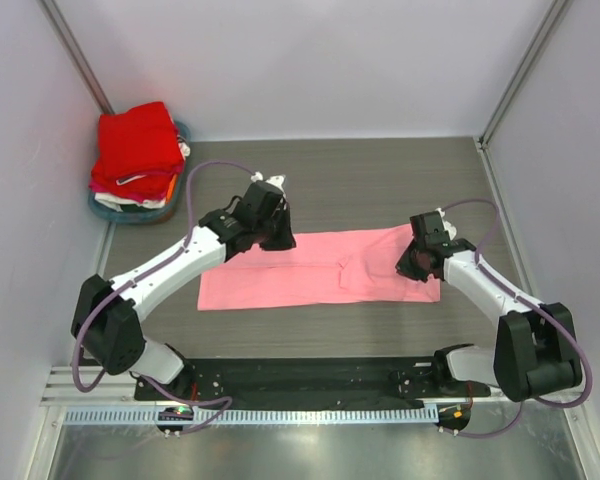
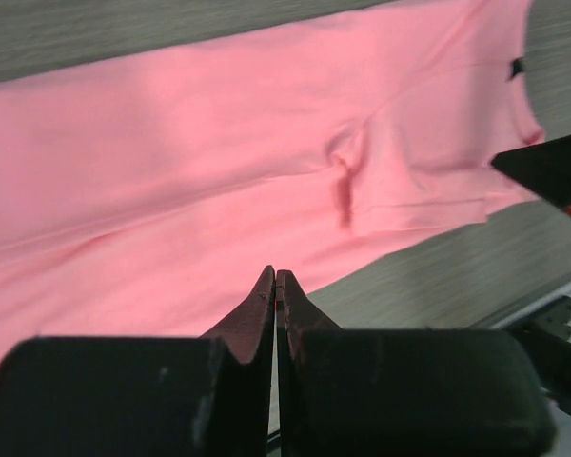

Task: Fold and stack the t-shirts
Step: Fold the tshirt

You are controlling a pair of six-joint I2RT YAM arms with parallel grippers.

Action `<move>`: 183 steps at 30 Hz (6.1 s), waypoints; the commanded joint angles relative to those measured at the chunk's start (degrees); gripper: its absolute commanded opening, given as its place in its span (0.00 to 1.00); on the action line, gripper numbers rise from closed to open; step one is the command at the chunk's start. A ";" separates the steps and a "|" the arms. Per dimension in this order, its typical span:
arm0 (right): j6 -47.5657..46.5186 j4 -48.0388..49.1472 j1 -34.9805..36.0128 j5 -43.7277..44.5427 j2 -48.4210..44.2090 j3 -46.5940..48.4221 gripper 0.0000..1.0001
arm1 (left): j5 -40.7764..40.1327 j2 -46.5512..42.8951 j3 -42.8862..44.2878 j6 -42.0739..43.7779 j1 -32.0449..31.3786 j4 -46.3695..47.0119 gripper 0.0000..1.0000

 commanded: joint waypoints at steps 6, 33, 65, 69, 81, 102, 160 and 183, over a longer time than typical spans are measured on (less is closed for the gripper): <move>-0.90 2.64 0.30 4.43 4.40 3.61 0.01 | -9.40 -2.16 -8.33 -2.13 6.70 -2.37 0.00; -0.81 7.04 -2.16 6.10 18.55 5.27 0.01 | -11.52 21.23 -5.69 -12.50 24.48 -4.66 0.00; -9.25 -9.22 -0.50 -0.22 74.64 90.00 0.01 | -14.94 9.89 -22.58 -46.26 -30.19 12.41 0.00; -11.00 -9.22 -0.58 -0.66 73.41 90.88 0.04 | -18.19 7.52 -21.35 -45.12 -30.19 8.54 0.00; -18.74 -9.04 -0.06 -3.04 59.36 85.99 0.40 | -16.18 -6.01 -17.49 -30.72 -22.82 5.37 0.00; -16.20 2.20 0.03 -4.62 16.47 22.02 0.40 | 4.30 13.22 2.74 -16.02 2.94 8.97 0.31; -13.82 8.27 2.05 -7.17 18.05 10.39 0.49 | -1.06 31.88 15.78 -10.75 9.71 4.49 0.52; 6.04 -10.28 23.58 1.27 -9.30 -9.22 0.41 | -4.05 0.22 -21.69 -20.67 -11.47 4.66 0.45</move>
